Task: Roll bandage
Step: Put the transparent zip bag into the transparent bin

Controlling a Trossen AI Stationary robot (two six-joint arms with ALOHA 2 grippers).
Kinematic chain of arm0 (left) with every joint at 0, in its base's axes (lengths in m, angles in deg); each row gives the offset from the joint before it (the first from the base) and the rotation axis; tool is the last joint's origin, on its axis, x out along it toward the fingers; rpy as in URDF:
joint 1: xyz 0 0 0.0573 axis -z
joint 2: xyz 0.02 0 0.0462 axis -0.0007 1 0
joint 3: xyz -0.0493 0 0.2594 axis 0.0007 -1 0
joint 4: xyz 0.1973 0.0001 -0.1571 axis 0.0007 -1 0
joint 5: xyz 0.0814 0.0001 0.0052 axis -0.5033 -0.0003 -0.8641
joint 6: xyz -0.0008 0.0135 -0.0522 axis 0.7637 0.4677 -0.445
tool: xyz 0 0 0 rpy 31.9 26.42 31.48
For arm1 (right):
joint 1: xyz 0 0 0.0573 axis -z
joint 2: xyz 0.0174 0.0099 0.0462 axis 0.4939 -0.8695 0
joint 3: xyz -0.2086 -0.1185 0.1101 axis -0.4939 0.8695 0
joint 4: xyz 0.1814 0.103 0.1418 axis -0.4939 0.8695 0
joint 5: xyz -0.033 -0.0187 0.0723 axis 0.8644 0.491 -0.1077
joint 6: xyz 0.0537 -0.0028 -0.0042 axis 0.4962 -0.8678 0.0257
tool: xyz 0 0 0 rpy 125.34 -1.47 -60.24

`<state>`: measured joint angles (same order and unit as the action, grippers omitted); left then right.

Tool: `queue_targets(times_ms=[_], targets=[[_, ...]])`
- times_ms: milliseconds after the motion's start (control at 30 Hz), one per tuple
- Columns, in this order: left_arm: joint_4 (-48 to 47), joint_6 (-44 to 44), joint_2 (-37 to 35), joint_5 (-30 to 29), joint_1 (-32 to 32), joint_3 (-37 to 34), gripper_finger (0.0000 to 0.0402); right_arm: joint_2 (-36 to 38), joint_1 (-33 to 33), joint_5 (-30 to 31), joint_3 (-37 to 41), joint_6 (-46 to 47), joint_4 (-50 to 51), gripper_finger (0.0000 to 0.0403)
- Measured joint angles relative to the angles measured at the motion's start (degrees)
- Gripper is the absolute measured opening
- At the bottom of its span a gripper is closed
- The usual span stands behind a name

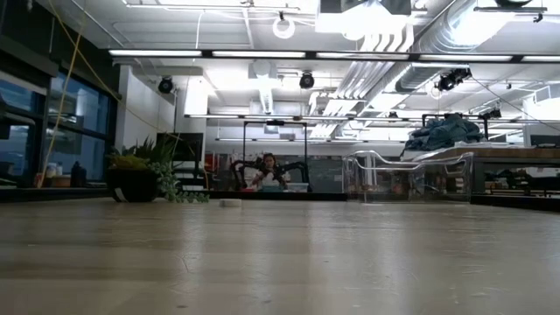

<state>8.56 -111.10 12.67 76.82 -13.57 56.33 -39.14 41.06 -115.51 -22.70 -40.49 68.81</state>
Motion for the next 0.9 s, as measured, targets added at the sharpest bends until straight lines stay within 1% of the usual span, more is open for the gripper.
queue_targets(times_ms=[67,100,233,267,367,500,733,833,900], targets=[[0.1,0.5,0.0,0.0,0.0,0.0,0.0000,0.0,-0.1,-0.1,0.0,0.0,-0.4,0.0188],[0.1,0.6,0.0,0.0,0.0,0.0,0.0000,0.0,-0.4,-0.1,0.0,-0.1,-0.6,0.0166],[-1.2,2.0,0.0,-0.8,-0.4,0.0,0.0000,0.0,-1.8,-1.1,0.0,-0.8,-0.6,0.0032],[-1.2,3.2,0.0,-1.1,-0.6,0.0,0.0000,0.0,-1.9,-1.8,0.0,0.0,-0.6,0.0018],[-2.4,10.9,0.0,-1.3,-0.8,0.0,0.0001,0.5,-1.9,-2.6,0.0,2.8,-0.5,0.0011],[-11.9,20.0,0.0,0.3,-0.6,0.0,0.0014,2.2,-1.0,-3.2,0.0,3.0,1.2,0.0006],[-29.4,35.6,-0.3,3.0,1.6,0.0,0.0050,6.5,2.6,-3.2,0.0,1.6,13.9,0.0003],[-40.2,44.8,-1.1,2.1,2.1,0.0,0.0062,7.5,3.3,-3.2,0.0,2.0,15.8,0.0002],[-50.5,52.6,-1.9,-0.4,2.6,0.0,0.0068,7.7,3.3,-2.9,0.0,2.7,16.2,0.0002]])
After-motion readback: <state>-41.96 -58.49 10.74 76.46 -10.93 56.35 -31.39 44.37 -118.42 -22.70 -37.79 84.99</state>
